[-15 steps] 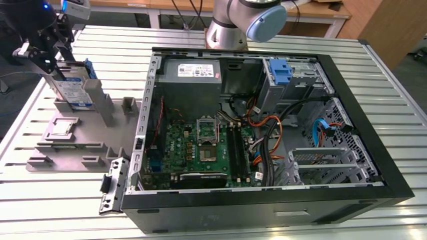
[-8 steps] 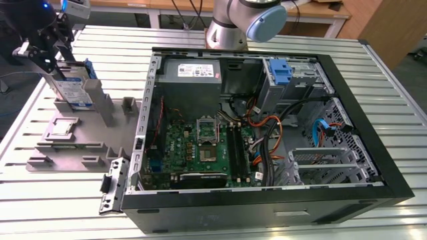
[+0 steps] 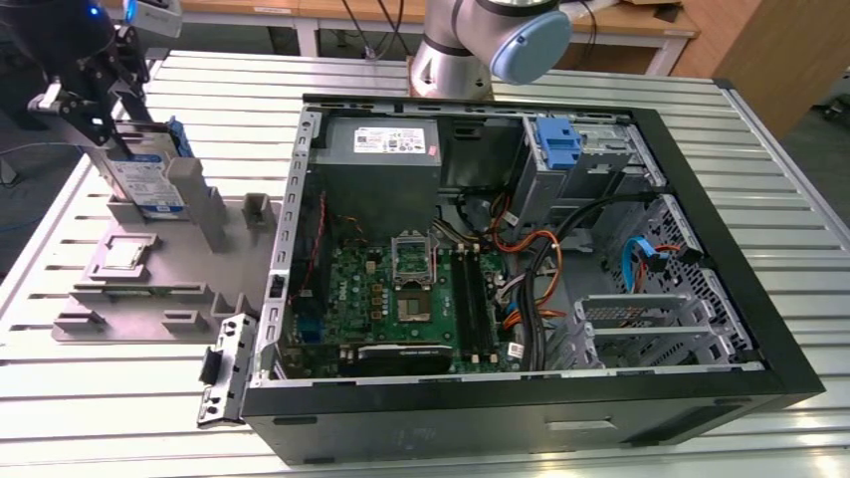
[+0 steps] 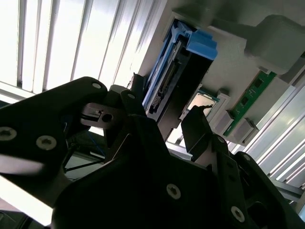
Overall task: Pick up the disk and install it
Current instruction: 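Pick up the disk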
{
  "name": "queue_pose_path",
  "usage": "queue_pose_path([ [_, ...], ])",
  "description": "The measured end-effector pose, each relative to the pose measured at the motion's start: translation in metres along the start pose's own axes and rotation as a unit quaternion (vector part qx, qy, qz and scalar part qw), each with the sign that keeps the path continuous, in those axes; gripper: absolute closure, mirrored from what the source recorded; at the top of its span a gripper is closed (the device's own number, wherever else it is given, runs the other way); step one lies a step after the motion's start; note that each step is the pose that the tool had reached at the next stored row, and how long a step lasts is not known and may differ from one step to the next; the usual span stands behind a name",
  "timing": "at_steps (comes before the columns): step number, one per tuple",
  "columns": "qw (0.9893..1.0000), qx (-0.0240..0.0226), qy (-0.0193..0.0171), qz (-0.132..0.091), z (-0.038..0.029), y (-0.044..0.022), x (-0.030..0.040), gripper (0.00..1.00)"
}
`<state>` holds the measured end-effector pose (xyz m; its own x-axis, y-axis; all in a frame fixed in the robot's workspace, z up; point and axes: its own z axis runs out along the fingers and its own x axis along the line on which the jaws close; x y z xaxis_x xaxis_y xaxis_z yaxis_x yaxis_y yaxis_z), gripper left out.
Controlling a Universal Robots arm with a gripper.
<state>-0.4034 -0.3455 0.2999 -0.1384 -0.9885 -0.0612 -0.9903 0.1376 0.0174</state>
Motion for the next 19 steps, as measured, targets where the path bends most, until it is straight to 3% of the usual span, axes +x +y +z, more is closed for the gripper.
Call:
queue_pose_path([
  [10, 1.0, -0.0001, 0.0, -0.001, 0.0001, -0.0025, -0.0003, 0.41],
  [13, 1.0, -0.0041, 0.0006, 0.0, 0.0001, -0.0026, -0.0003, 0.41],
  [19, 1.0, -0.0046, 0.0006, 0.0, 0.0002, -0.0032, -0.0005, 0.41],
])
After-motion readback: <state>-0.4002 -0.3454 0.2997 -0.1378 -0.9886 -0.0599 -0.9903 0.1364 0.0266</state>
